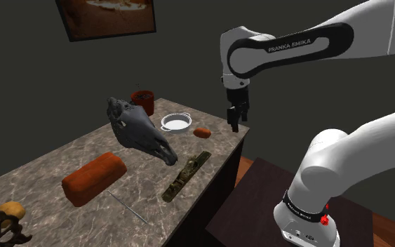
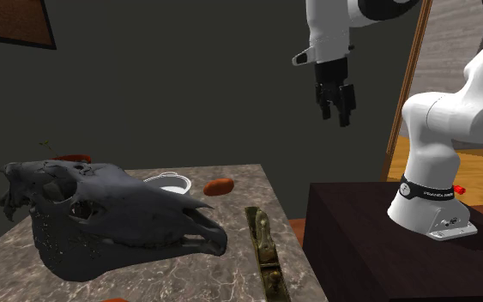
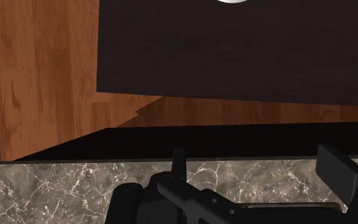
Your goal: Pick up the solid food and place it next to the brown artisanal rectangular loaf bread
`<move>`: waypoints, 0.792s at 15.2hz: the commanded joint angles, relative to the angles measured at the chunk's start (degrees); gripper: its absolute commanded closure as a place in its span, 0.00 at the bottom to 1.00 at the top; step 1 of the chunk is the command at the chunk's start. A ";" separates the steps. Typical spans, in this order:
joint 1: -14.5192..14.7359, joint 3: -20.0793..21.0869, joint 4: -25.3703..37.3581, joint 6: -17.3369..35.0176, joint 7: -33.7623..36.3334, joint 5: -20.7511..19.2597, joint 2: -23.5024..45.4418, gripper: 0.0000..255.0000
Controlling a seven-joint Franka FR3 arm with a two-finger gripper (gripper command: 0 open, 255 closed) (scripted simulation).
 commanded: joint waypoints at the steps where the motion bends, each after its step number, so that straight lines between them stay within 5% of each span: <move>1: -0.61 -0.95 -1.39 4.85 -1.00 -1.00 1.95 0.00; 12: -3.53 -6.39 -0.74 30.41 -6.39 -4.49 21.17 0.00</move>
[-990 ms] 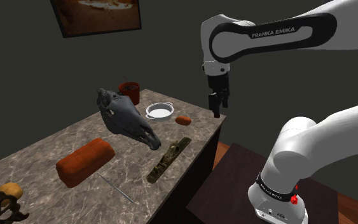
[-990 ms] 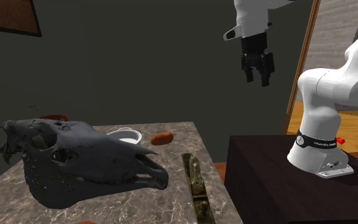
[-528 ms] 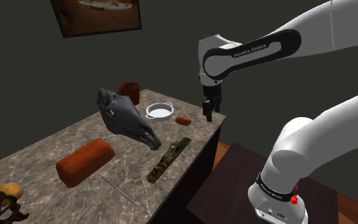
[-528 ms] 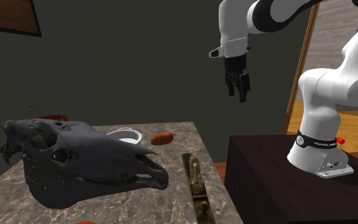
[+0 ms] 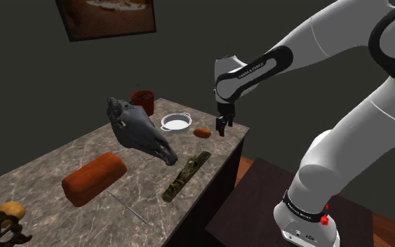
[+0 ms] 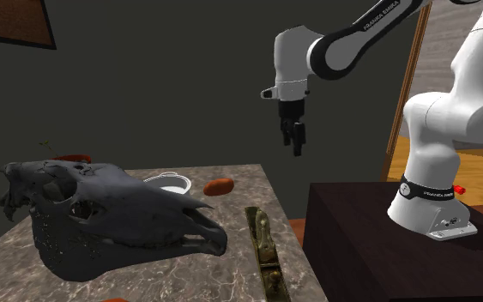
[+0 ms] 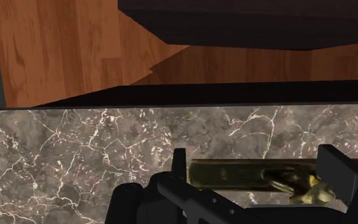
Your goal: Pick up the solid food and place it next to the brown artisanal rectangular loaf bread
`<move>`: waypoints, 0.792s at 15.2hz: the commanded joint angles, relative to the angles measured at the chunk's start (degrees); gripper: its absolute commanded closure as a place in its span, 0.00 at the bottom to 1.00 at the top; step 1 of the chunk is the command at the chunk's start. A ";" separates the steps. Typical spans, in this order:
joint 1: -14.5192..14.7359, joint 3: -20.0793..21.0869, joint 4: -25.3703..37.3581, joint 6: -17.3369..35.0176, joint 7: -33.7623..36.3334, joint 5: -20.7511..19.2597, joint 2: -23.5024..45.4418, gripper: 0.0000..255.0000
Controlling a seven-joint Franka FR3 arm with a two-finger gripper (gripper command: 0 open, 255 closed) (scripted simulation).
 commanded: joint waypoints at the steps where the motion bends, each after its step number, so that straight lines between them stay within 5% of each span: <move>1: -0.53 -1.09 1.12 4.38 -1.33 -0.23 4.03 0.00; 12: -2.94 -3.83 13.13 22.68 -9.67 4.75 27.56 0.00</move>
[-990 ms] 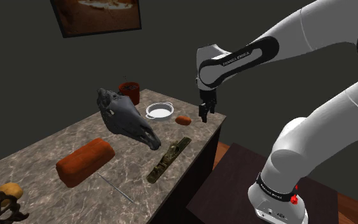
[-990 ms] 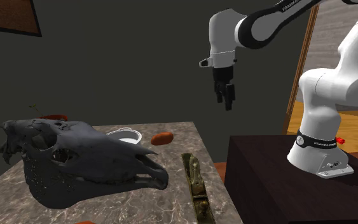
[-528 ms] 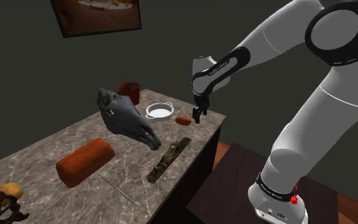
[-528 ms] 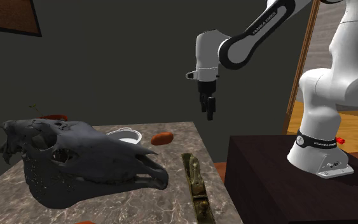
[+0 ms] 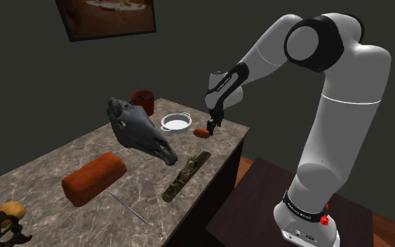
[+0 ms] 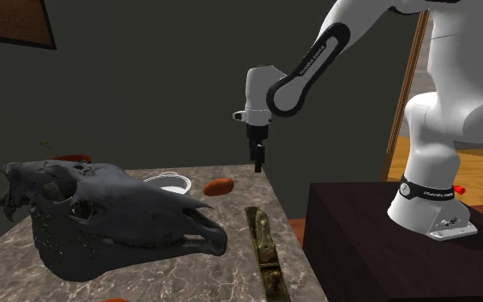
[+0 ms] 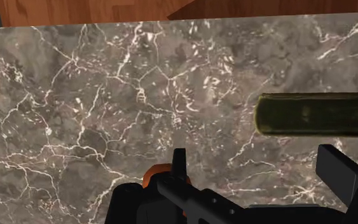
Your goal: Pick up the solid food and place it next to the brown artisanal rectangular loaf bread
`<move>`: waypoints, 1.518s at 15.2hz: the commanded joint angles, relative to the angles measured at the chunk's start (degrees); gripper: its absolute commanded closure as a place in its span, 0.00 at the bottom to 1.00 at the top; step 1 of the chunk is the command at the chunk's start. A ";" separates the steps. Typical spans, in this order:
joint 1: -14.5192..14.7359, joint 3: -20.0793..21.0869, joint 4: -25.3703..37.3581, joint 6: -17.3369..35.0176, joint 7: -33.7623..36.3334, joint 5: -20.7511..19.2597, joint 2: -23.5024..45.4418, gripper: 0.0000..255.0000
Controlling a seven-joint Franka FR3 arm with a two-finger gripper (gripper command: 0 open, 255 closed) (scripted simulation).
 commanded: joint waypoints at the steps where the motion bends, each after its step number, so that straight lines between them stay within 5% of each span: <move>1: -0.69 0.10 2.64 2.76 -1.69 1.52 4.14 0.00; 10: -5.99 2.97 19.16 9.12 -8.38 7.42 21.91 0.00; 23: -6.85 3.88 21.55 12.38 -8.93 8.20 27.54 0.00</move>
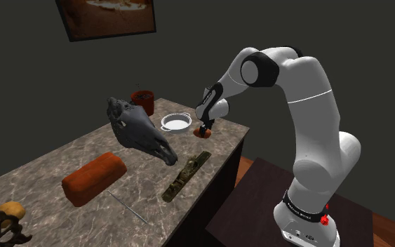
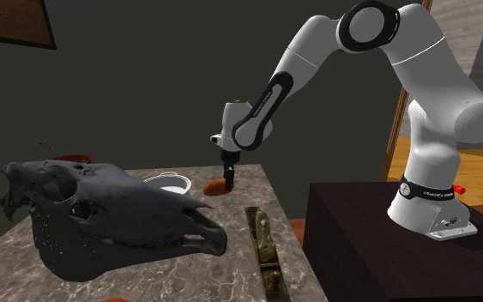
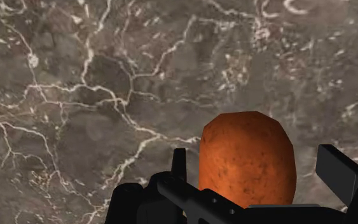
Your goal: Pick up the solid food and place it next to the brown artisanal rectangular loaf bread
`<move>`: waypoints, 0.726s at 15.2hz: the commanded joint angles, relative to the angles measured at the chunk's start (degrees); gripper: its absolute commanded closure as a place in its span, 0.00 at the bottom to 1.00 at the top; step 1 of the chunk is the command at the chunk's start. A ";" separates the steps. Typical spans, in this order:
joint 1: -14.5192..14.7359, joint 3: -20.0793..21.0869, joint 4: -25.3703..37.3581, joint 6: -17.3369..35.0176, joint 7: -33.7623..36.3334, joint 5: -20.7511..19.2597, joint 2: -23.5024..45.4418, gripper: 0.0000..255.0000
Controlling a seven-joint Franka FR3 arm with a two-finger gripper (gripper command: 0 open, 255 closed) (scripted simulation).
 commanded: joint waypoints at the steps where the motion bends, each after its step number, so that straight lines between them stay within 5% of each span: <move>1: -0.01 0.00 0.01 0.02 0.00 0.00 0.02 0.00; 2: 0.00 0.00 0.01 0.01 0.00 0.00 0.01 0.00; 3: 0.00 0.00 0.01 0.01 0.00 0.00 0.01 1.00; 11: 0.00 0.00 0.04 0.00 0.00 0.00 0.04 1.00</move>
